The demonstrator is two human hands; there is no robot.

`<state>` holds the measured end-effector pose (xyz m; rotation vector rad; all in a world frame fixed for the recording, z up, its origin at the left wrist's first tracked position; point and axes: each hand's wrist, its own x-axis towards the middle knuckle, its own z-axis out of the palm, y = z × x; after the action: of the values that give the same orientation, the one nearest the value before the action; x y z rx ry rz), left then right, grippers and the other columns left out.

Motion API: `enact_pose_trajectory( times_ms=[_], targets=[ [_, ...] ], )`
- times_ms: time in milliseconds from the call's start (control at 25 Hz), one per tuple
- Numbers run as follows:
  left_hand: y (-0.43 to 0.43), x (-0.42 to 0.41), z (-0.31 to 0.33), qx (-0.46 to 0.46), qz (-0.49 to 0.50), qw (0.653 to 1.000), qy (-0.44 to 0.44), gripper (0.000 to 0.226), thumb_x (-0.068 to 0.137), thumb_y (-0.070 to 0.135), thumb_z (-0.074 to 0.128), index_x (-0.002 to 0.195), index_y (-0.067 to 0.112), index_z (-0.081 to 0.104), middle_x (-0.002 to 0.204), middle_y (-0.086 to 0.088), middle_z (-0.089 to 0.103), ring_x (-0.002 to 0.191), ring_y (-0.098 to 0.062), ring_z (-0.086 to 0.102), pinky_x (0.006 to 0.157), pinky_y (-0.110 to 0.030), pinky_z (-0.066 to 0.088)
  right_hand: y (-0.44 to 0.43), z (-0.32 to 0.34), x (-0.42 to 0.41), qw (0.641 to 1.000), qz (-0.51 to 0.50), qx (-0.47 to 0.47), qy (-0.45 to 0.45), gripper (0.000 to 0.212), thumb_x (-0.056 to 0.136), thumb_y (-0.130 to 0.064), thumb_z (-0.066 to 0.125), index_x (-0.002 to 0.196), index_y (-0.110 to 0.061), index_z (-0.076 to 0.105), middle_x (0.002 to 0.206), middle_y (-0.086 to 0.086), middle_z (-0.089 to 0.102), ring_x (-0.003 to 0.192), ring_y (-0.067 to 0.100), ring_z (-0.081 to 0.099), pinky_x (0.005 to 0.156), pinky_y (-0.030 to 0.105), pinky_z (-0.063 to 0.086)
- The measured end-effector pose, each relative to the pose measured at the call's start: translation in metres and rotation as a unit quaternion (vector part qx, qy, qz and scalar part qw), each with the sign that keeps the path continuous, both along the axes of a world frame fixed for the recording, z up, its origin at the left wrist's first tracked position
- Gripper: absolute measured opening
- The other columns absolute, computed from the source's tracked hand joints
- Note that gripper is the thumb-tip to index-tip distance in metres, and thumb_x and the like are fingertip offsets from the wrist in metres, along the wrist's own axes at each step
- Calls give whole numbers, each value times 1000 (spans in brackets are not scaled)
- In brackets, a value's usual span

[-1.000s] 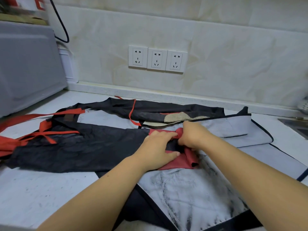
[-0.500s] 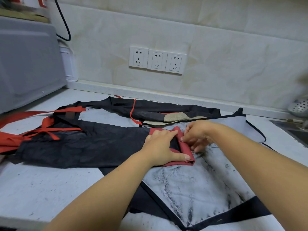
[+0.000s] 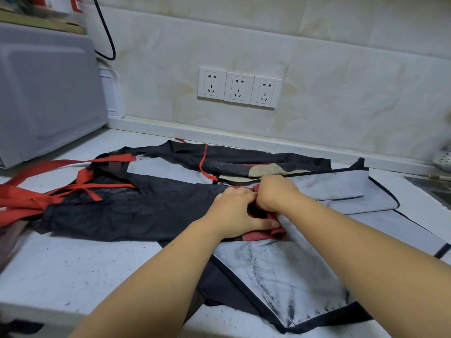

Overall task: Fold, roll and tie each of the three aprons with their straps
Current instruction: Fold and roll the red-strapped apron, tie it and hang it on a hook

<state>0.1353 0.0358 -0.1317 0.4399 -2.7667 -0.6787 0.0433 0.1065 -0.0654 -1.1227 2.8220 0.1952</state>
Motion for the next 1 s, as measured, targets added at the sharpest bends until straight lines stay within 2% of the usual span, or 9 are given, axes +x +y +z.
enact_pose_trajectory(
  times_ms=[80,200,480,640,760,800,880,960,1000],
  targets=[
    [1,1,2,22,0,1000,-10,72,68,74,66,129,36,57,135,16,49,125,-16,37,108,-36,30,3,7,-10,988,-47,-30,-147,17,94,-18,55,79,-9,56,84,7,65,71,21,61,66,29,53],
    [0,3,6,47,-5,999,-16,86,69,67,72,143,34,45,144,13,41,133,-14,29,113,-33,24,15,18,-29,895,-160,-133,-395,11,93,-9,61,84,-2,59,78,11,62,63,19,61,54,23,56],
    [-17,10,4,108,0,994,-8,80,65,57,82,133,26,55,133,10,50,126,-9,43,105,-24,36,6,4,-13,927,-134,-88,-339,20,91,-18,62,78,-10,50,75,5,50,53,15,48,40,18,44],
    [-29,19,9,166,-7,986,25,64,70,49,82,129,34,59,126,17,60,116,0,54,102,-20,40,-10,3,9,983,-42,-57,-172,13,82,-10,63,85,-13,51,74,7,56,65,24,55,55,28,47],
    [-30,19,6,142,-10,990,21,64,63,70,74,121,49,57,117,14,61,116,-13,52,103,-35,43,-17,1,23,999,36,3,-14,17,84,-9,59,101,-13,59,97,7,65,88,25,61,65,27,43],
    [-29,18,6,116,-7,993,-5,68,63,73,72,124,50,54,120,9,56,119,-18,44,106,-39,40,-17,1,20,998,39,0,-39,15,87,-11,58,102,-9,61,94,9,64,84,25,63,60,27,44],
    [-28,19,7,114,5,993,-37,81,67,65,75,139,44,45,134,5,45,129,-21,31,112,-40,31,-11,10,6,974,-20,-61,-217,11,94,-13,58,90,-3,59,79,11,60,62,21,61,47,24,49],
    [-28,21,9,131,9,991,-34,89,68,57,79,145,39,38,142,5,39,135,-18,26,114,-38,29,-1,15,-8,905,-110,-119,-394,13,93,-12,62,86,-2,58,78,11,59,59,18,61,52,22,56],
    [-28,21,10,132,3,991,-31,91,68,54,81,146,37,37,142,6,39,134,-17,27,114,-37,30,5,14,-13,890,-130,-126,-419,13,91,-14,65,87,-3,59,80,11,60,60,18,62,55,23,58]
  ],
)
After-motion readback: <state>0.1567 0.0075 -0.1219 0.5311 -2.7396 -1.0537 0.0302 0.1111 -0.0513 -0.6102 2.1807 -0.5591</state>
